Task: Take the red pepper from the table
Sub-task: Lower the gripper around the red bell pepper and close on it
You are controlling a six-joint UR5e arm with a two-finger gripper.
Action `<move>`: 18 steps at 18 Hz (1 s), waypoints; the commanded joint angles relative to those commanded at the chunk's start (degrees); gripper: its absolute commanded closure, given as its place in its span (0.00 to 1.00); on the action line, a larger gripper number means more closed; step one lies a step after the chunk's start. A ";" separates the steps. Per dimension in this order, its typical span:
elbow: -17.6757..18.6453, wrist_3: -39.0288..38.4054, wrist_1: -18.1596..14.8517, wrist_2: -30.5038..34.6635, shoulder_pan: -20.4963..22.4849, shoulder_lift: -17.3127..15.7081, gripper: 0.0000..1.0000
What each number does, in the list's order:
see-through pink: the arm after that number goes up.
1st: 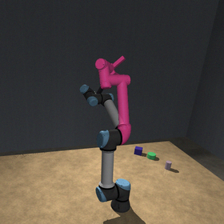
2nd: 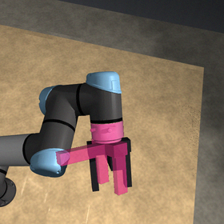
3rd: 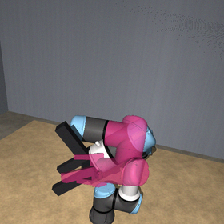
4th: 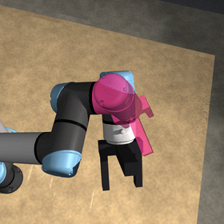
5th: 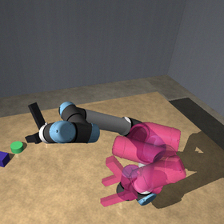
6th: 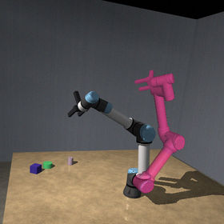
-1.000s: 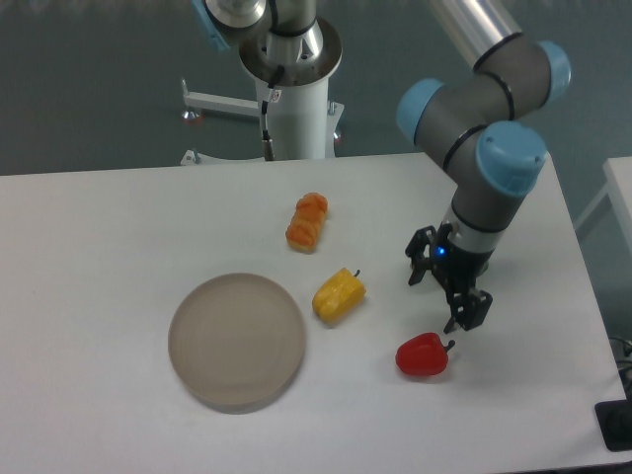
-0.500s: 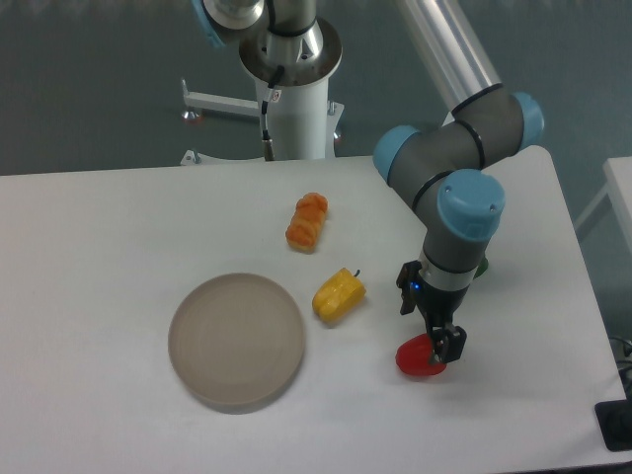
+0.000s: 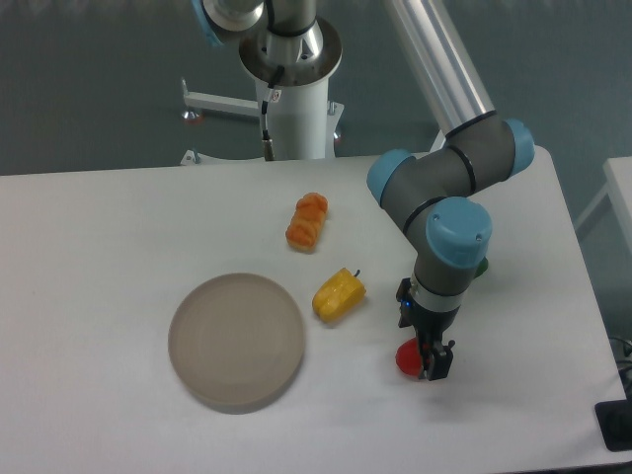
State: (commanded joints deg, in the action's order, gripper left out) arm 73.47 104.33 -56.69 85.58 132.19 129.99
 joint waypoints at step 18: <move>-0.70 -3.41 -0.79 2.75 -0.88 -0.78 0.47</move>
State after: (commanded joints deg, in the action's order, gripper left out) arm 72.77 100.91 -57.48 88.33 131.31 129.21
